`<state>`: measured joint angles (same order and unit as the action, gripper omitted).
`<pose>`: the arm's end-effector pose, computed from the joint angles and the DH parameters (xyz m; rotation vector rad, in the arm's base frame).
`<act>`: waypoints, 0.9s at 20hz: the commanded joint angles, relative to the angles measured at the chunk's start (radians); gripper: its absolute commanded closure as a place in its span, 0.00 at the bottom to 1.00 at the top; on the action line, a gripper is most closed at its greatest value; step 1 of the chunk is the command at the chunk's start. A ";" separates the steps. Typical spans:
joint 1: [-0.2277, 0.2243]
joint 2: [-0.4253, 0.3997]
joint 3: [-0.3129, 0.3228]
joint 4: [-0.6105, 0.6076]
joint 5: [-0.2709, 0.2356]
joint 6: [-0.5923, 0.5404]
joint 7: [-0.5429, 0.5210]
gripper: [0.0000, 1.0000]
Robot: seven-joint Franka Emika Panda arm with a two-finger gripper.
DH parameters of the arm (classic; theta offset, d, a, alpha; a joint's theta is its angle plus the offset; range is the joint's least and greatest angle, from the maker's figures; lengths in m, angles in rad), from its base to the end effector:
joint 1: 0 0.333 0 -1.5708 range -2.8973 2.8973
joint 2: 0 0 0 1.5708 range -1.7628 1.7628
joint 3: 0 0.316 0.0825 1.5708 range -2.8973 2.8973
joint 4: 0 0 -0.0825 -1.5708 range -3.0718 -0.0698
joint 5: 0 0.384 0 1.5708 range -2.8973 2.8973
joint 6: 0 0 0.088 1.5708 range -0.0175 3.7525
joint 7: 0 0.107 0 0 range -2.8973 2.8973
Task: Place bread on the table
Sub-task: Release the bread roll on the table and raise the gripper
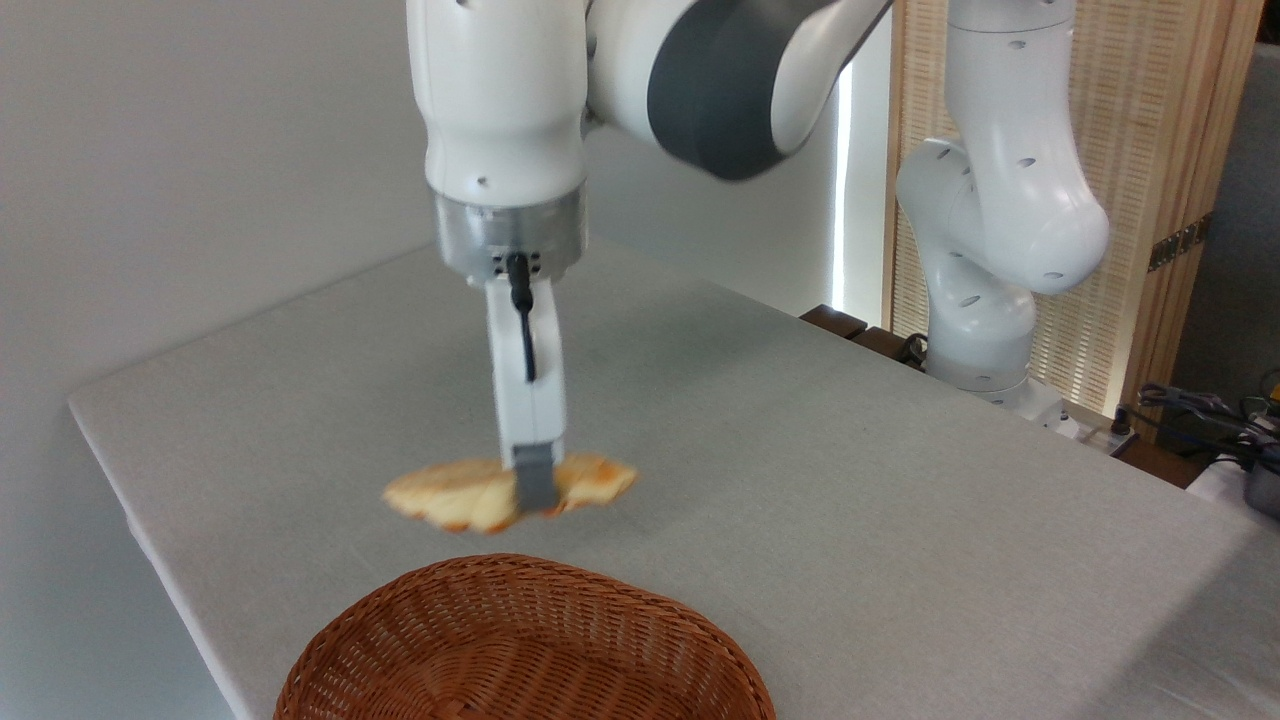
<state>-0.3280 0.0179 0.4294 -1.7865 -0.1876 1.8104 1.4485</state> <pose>0.5683 0.0407 0.5346 2.3980 -1.8291 0.1934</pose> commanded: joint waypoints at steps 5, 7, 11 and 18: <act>-0.032 -0.055 -0.076 -0.093 0.071 -0.171 -0.296 0.00; -0.051 -0.047 -0.084 -0.093 0.069 -0.165 -0.457 0.00; -0.065 -0.041 -0.086 -0.093 0.069 -0.163 -0.655 0.00; -0.066 -0.046 -0.087 -0.047 0.077 -0.154 -0.763 0.00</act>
<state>-0.3893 -0.0137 0.3372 -1.8713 -0.1295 1.6552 0.7016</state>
